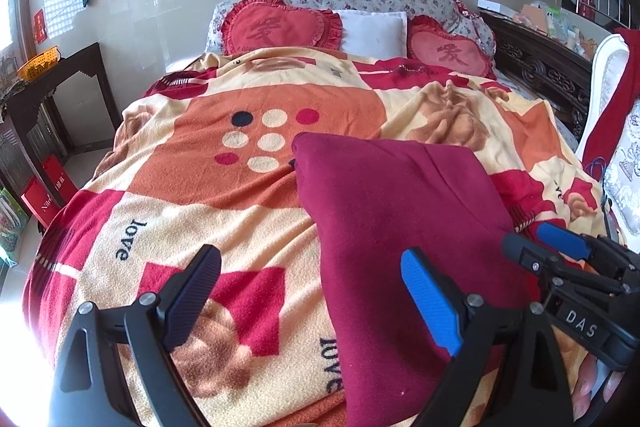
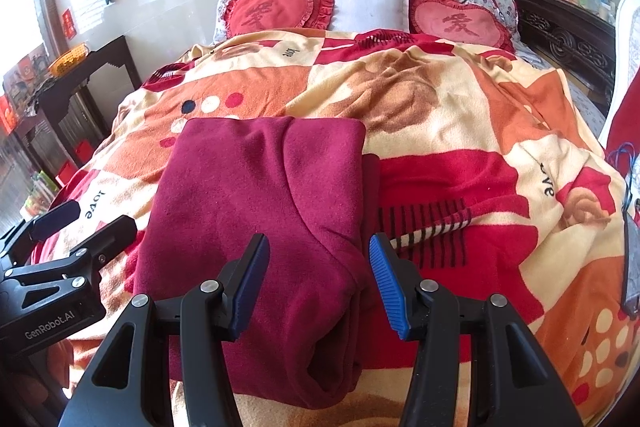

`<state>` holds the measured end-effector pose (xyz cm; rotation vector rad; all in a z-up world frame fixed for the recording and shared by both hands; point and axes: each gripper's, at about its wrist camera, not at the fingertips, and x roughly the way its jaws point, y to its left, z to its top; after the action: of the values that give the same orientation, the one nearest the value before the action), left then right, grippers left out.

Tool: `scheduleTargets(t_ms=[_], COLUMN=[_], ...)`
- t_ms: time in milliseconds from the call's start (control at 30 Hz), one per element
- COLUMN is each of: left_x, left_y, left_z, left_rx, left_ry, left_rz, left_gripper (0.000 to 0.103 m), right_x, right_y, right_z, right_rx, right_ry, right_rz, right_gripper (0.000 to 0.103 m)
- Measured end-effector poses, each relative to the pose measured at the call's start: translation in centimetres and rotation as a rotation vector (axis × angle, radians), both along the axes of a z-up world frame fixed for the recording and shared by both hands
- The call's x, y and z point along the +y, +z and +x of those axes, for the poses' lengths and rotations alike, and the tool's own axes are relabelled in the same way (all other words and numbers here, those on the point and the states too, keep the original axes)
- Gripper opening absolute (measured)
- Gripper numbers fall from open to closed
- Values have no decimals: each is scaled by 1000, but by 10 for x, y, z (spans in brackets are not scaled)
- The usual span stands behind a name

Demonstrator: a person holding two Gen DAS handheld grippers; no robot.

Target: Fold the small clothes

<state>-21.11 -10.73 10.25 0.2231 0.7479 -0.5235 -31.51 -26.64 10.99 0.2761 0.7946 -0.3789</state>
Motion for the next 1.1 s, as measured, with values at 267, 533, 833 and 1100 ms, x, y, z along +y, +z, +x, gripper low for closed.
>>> scheduleTargets(t_ms=[267, 533, 833, 1100], left_x=[-4, -10, -16, -20], left_y=[-2, -3, -5, -6], left_z=[2, 1, 1, 3], left_rx=[7, 5, 8, 15], left_ry=[-7, -5, -13, -18], left_rz=[-3, 9, 13, 22], left_gripper=[94, 94, 94, 94], right_x=[0, -1, -4, -6], right_y=[0, -4, -5, -8], right_z=[1, 3, 3, 5], right_rx=[0, 9, 9, 18], right_ry=[-10, -8, -14, -12], right_rz=[11, 12, 15, 18], right_gripper=[35, 35, 35, 35])
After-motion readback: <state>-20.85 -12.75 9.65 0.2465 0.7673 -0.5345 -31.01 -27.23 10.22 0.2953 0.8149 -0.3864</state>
